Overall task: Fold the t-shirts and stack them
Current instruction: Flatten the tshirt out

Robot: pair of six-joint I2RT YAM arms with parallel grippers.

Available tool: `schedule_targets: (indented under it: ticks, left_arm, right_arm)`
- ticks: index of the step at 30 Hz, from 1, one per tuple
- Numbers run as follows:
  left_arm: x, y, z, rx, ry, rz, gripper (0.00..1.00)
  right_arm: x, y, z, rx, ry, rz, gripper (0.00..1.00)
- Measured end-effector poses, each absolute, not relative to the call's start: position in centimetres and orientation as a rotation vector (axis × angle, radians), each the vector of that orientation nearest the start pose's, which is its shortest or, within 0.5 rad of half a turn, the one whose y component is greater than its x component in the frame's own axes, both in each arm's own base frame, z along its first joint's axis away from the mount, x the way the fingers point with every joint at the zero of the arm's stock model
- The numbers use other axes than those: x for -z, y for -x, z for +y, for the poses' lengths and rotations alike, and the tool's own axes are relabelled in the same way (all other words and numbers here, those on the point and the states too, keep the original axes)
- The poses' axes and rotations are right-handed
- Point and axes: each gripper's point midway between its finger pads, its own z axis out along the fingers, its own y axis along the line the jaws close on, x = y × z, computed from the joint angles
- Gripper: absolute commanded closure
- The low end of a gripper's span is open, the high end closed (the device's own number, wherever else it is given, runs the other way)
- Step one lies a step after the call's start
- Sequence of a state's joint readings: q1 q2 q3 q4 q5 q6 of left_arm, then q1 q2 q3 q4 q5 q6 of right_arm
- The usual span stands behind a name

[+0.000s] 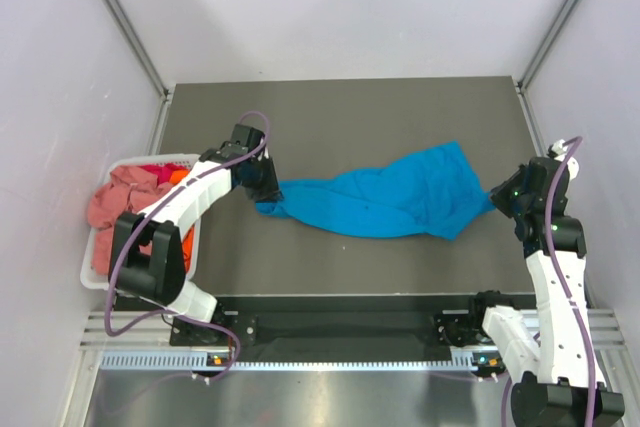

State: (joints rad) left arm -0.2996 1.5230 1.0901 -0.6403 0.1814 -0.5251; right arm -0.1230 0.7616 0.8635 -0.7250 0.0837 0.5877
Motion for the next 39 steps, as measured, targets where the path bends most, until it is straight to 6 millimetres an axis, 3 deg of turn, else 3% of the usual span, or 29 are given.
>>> schedule_targets:
  ticks: [18, 26, 35, 36, 39]
  left_arm:
    - [-10.0, -30.4, -15.3, 0.498, 0.224, 2.709, 0.82]
    - [-10.1, -30.2, -15.4, 0.499, 0.223, 2.713, 1.0]
    - [-11.4, -30.3, -15.4, 0.493, 0.219, 2.706, 1.0]
    - [-11.7, -30.4, -15.4, 0.492, 0.219, 2.701, 0.93]
    - [-13.3, -31.1, -15.4, 0.491, 0.212, 2.67, 0.89]
  right_arm:
    - [-19.9, -24.9, -2.1, -0.179, -0.817, 2.054, 1.0]
    - [-19.9, -24.9, -2.1, -0.179, -0.817, 2.055, 1.0]
    - [-19.6, -24.9, -2.1, -0.178, -0.818, 2.059, 1.0]
    - [-19.6, -24.9, -2.1, -0.178, -0.818, 2.059, 1.0]
    - [-19.6, -24.9, -2.1, -0.178, -0.818, 2.059, 1.0]
